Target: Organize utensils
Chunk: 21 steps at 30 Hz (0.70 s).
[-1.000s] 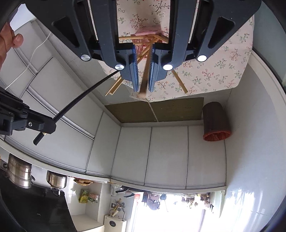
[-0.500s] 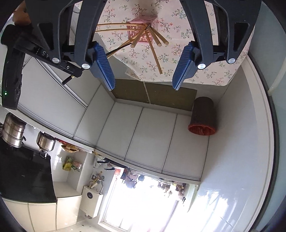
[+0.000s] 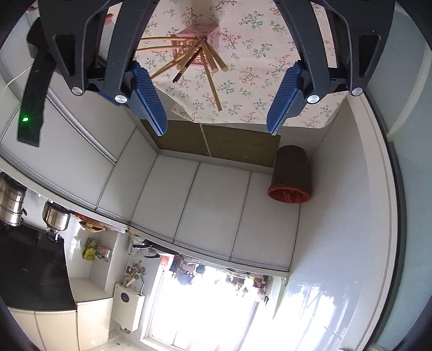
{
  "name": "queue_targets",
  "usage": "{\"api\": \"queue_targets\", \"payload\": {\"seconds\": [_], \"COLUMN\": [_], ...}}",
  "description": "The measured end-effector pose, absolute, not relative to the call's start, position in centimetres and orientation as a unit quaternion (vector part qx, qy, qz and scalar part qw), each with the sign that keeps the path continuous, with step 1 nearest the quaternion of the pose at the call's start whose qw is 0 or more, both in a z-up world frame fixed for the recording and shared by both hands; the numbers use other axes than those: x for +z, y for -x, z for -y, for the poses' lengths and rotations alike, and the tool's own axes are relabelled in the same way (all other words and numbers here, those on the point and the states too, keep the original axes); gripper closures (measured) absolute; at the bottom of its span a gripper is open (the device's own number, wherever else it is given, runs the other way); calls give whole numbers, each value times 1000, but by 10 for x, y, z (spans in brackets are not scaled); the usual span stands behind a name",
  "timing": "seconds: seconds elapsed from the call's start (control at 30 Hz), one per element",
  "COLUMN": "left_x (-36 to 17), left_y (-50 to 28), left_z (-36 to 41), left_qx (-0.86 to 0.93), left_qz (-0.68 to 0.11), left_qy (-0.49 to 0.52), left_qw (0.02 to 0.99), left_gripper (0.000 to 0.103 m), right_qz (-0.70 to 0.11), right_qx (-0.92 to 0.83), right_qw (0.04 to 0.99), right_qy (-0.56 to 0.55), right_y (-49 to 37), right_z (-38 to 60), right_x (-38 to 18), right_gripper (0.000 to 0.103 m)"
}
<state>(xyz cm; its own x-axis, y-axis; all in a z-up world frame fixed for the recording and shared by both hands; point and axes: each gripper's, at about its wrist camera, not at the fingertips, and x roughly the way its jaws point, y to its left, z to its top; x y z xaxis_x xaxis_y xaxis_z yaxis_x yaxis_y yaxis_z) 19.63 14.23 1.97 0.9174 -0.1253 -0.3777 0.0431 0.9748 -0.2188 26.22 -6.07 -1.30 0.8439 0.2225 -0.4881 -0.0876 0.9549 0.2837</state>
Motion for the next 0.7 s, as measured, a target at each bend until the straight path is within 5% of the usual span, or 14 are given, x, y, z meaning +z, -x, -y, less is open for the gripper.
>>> {"api": "queue_targets", "payload": {"seconds": [0.17, 0.4, 0.63, 0.7], "left_x": [31, 39, 23, 15], "left_y": [-175, -140, -96, -81], "left_z": [-123, -89, -68, -67], "left_qx": [7, 82, 101, 91], "left_qz": [-179, -176, -191, -197], "left_qy": [58, -24, -59, -44], "left_qw": [982, 981, 974, 975], "left_gripper": [7, 7, 7, 7], "right_qz": [-238, -216, -201, -201], "right_qx": [49, -2, -54, -74], "right_qw": [964, 972, 973, 972], "right_qy": [-107, -96, -96, -94], "right_y": [-226, -165, -100, -80], "right_z": [72, 92, 110, 116], "right_x": [10, 20, 11, 1], "right_gripper": [67, 42, 7, 7]}}
